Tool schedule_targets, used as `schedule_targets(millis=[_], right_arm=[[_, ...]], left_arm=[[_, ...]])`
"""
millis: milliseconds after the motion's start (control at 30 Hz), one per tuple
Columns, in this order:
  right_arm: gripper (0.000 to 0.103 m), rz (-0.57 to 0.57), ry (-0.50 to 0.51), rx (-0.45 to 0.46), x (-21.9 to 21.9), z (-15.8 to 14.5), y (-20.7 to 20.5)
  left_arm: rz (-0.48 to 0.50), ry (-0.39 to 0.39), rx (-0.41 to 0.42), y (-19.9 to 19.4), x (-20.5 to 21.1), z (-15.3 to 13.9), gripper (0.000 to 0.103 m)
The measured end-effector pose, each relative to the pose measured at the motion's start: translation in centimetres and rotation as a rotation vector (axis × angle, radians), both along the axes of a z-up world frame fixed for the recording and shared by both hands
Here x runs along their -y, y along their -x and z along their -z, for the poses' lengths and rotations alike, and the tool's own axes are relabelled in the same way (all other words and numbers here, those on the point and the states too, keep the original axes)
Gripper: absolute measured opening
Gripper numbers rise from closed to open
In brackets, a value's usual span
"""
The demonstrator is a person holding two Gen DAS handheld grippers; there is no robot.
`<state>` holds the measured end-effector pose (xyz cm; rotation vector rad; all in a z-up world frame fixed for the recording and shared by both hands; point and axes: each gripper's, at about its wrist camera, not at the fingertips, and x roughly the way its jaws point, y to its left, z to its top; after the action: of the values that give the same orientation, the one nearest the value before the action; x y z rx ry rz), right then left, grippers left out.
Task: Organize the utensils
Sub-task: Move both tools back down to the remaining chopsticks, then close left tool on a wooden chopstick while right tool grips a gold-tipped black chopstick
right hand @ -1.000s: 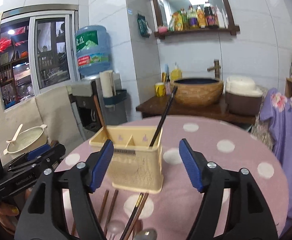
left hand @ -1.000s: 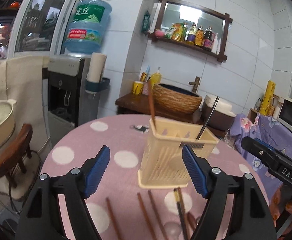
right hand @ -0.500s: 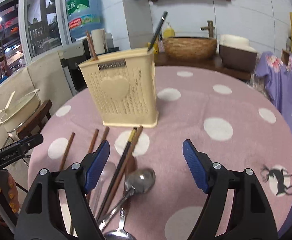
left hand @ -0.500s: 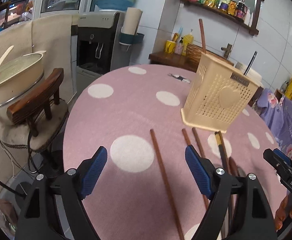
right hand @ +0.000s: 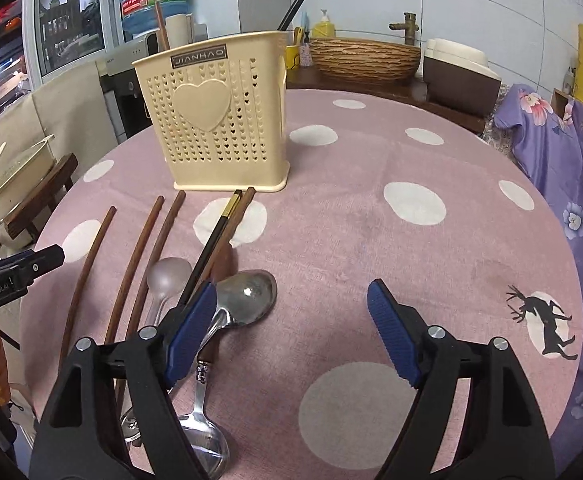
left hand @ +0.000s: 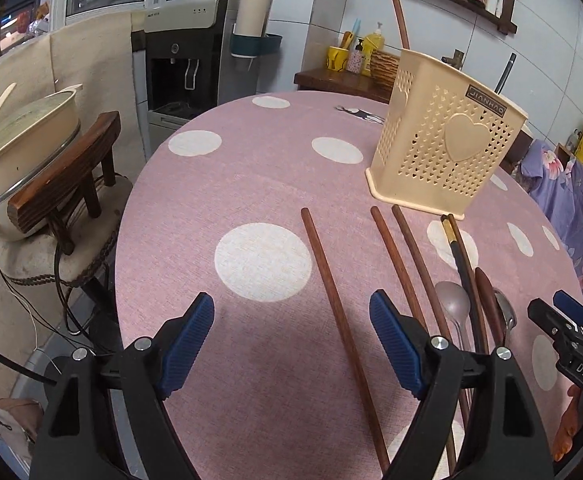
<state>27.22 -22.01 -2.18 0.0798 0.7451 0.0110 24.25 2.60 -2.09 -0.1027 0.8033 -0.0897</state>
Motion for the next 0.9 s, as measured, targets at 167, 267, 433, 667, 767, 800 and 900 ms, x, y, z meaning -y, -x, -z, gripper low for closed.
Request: schedule_targets(millis=[167,267,433,667,767,800,900], right_arm=[[0.078,-0.015,-0.061,-0.015,0.1,0.3,0.2],[0.078,-0.024,-0.089,-0.034,-0.2,0.3,0.3],[0.078,-0.025,-0.095,-0.038,-0.8,0.3,0.5],[0.078,-0.031,-0.060,-0.028,-0.9,0.1,0.6],[0.078,-0.028,-0.052,-0.025,-0.7,0.0,0.2],[0.077,-0.029,-0.048,-0.022,-0.7,-0.1,0.0],[0.075,-0.052,-0.032,-0.019,-1.0,-0.4,-0.6]], left_arm=[[0.001,-0.009,-0.012,-0.2,0.2,0.3,0.079],[0.005,-0.016,-0.021,-0.4,0.3,0.4,0.079],[0.030,-0.036,-0.042,-1.3,1.1,0.7,0.069],[0.059,-0.089,-0.062,-3.5,2.4,1.0,0.047],[0.065,-0.094,-0.085,-4.4,2.8,1.4,0.039],[0.064,-0.099,-0.090,-4.7,2.9,1.6,0.038],[0.051,-0.127,-0.082,-5.4,3.0,1.7,0.034]])
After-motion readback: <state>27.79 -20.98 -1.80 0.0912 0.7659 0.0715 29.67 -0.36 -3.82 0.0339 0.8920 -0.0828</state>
